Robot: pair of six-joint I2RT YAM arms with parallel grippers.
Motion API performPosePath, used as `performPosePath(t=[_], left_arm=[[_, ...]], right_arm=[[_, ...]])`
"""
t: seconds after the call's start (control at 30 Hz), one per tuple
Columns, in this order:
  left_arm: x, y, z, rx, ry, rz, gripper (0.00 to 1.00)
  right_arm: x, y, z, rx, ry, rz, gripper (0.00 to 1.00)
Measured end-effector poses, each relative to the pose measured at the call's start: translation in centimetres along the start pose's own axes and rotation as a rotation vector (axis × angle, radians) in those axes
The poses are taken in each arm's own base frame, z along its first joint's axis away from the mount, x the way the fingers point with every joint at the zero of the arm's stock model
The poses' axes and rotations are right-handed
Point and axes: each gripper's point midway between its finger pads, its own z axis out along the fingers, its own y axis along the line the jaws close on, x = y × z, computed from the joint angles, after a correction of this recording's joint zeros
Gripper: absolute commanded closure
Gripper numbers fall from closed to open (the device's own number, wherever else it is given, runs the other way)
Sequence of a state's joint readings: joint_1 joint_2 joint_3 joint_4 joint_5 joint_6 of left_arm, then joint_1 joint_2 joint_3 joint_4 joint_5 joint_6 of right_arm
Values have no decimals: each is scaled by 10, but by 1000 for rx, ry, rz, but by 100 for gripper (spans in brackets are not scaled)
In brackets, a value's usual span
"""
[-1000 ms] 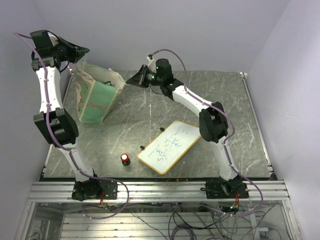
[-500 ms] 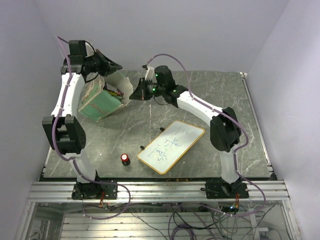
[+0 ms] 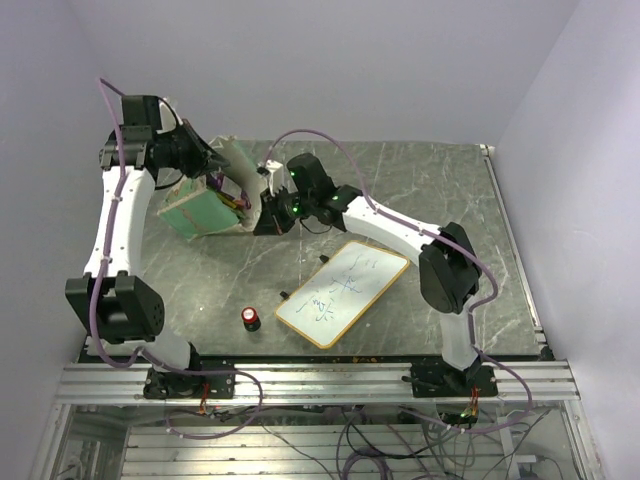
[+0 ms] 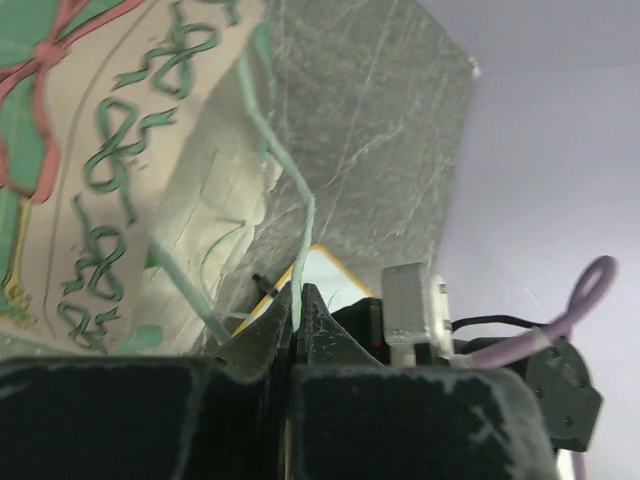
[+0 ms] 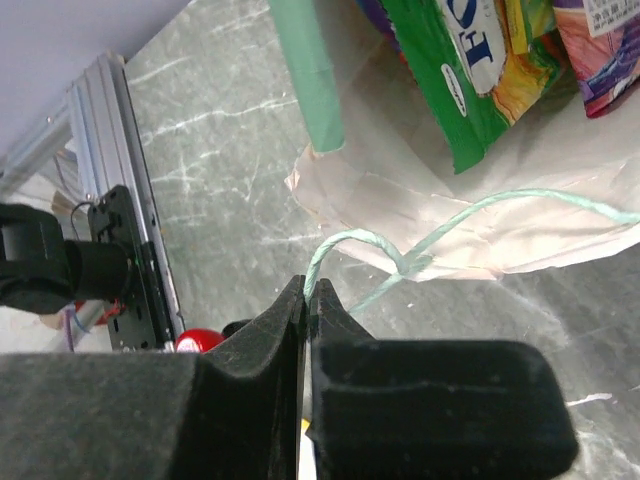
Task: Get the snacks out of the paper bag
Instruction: Move the paper bag to the center of the board.
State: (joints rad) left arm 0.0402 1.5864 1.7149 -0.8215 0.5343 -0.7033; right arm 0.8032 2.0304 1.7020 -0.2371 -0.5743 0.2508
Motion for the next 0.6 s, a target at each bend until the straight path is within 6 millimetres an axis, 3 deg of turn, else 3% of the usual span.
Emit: performPosePath(t=[0.33, 0.6], left_arm=[[41, 26, -37, -130, 48, 43, 93], [58, 29, -50, -139, 70, 44, 93]], right_arm=[[26, 25, 5, -4, 94, -146, 100], [45, 15, 3, 118, 142, -176, 81]])
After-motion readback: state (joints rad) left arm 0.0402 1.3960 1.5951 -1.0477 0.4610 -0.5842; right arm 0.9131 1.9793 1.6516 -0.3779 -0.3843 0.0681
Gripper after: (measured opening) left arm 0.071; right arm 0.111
